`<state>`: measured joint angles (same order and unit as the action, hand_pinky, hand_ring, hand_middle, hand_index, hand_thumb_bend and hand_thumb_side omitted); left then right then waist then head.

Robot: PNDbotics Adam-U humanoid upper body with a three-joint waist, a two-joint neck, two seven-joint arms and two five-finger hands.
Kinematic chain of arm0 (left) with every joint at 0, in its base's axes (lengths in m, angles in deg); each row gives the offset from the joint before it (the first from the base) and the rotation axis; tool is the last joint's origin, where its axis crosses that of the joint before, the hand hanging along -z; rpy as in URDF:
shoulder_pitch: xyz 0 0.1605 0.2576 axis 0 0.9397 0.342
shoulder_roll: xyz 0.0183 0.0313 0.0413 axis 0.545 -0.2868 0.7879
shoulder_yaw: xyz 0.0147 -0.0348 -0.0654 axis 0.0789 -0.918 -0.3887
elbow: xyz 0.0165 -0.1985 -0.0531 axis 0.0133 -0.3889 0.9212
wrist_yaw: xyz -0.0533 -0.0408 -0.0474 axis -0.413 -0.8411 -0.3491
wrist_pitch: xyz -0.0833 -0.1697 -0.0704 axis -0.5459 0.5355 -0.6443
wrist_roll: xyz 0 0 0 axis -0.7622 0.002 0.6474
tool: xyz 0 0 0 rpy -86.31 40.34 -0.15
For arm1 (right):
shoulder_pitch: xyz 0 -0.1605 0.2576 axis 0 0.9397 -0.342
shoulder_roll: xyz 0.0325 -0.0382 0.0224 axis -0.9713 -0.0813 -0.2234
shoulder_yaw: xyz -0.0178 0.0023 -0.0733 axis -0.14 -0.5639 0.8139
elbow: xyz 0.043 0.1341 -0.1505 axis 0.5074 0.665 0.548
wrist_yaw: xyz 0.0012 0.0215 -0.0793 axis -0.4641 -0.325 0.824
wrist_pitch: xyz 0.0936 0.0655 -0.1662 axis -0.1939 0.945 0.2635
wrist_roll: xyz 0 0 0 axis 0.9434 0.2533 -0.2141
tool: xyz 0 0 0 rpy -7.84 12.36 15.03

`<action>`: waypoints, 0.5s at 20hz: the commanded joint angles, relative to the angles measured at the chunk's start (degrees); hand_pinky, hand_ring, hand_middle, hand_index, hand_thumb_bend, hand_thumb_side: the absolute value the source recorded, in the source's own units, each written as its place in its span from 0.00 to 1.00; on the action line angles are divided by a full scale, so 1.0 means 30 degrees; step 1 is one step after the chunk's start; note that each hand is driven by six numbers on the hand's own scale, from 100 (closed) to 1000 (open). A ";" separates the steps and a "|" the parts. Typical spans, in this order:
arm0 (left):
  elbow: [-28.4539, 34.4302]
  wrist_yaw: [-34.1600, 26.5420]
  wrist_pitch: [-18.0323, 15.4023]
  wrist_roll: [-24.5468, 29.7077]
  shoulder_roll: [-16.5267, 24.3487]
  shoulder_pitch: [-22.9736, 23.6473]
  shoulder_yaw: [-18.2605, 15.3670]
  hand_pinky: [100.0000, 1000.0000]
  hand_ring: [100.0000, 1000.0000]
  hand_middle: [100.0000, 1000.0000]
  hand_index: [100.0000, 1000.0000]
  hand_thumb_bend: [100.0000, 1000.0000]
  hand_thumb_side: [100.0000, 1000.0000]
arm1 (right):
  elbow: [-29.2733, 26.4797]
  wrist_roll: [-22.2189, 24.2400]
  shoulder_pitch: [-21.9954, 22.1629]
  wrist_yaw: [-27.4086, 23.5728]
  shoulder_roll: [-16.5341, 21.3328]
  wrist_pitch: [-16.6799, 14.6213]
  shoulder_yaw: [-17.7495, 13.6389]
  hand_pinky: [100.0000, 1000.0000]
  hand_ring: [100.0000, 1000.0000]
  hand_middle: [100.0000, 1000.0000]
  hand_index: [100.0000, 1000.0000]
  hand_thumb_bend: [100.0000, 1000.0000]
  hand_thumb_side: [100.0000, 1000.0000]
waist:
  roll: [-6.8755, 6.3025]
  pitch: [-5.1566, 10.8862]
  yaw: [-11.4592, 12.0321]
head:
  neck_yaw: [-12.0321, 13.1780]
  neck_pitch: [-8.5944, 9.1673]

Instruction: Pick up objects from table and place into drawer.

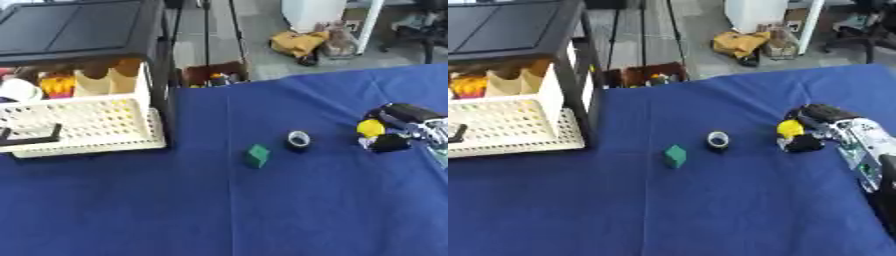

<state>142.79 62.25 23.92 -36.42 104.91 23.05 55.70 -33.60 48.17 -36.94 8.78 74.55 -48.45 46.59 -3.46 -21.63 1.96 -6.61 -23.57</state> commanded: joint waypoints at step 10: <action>0.0242 -0.0034 -0.0056 0.0256 0.0304 -0.0377 -0.0120 0.54 0.60 0.67 0.88 0.42 0.87 | -0.1127 -0.0456 -0.0208 -0.0973 0.0475 0.0141 0.0050 0.45 0.49 0.60 0.81 0.04 0.49 | 0.0037 0.0493 -0.0095 | -0.0074 0.0232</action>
<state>142.79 62.25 23.77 -35.82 104.90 22.75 55.71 -35.47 47.17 -36.65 6.51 74.50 -48.17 46.97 -3.47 -21.62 1.69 -6.68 -23.54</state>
